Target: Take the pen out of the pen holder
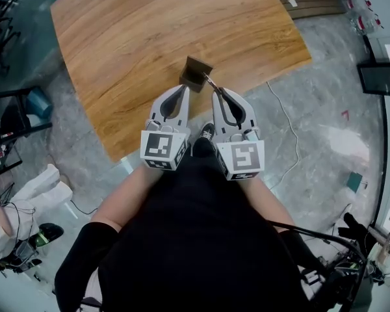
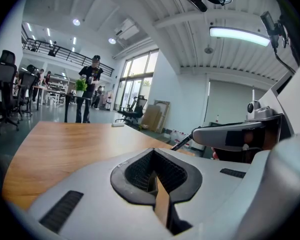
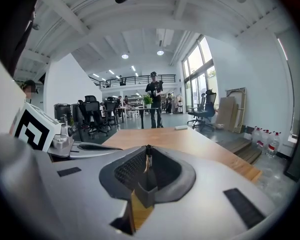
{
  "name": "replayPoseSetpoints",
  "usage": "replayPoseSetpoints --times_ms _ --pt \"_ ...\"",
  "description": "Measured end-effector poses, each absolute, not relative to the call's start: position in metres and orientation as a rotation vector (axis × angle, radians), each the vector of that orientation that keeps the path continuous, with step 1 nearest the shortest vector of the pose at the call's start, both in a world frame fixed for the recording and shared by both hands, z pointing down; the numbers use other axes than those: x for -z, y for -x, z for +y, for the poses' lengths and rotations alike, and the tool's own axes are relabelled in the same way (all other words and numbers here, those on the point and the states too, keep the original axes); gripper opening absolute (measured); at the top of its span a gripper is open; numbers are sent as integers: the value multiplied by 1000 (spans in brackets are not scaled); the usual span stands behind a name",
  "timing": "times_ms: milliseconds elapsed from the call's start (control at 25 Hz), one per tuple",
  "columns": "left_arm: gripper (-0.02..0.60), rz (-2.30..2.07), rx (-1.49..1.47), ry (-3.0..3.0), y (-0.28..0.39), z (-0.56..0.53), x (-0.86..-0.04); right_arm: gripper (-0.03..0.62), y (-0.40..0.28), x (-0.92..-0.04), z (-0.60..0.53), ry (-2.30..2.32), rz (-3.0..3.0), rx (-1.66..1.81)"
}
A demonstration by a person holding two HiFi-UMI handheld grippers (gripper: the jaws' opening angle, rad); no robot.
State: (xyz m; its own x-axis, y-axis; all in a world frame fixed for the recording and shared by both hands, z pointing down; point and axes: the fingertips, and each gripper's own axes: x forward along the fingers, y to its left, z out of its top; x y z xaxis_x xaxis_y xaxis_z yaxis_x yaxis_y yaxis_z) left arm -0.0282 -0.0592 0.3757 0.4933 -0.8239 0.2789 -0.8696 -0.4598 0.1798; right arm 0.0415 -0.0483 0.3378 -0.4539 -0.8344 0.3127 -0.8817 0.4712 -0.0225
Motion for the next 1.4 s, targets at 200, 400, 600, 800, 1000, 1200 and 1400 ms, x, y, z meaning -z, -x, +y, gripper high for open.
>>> replayPoseSetpoints --times_ms 200,400,600,800,1000,1200,1400 --pt "6 -1439 -224 -2444 29 -57 -374 40 -44 -331 -48 -1481 -2478 -262" --pt "6 -1440 -238 -2432 32 -61 -380 40 -39 -343 -52 -1459 -2469 -292" --pt "6 -1440 -260 -2408 38 -69 -392 40 -32 -370 -61 -1420 -2443 -336" --pt "6 -1432 -266 -2361 43 -78 -409 40 -26 -411 -67 -1375 -2399 -413" --pt "6 -1411 -279 -2341 44 -81 -424 40 -22 -443 -70 -1342 -2356 -476" --pt "6 -1390 -301 -2323 42 -79 -437 40 -21 -464 -73 -1320 -2327 -508" --pt "6 -1384 -309 -2314 39 -78 -443 38 -21 -476 -74 -1305 -2313 -518"
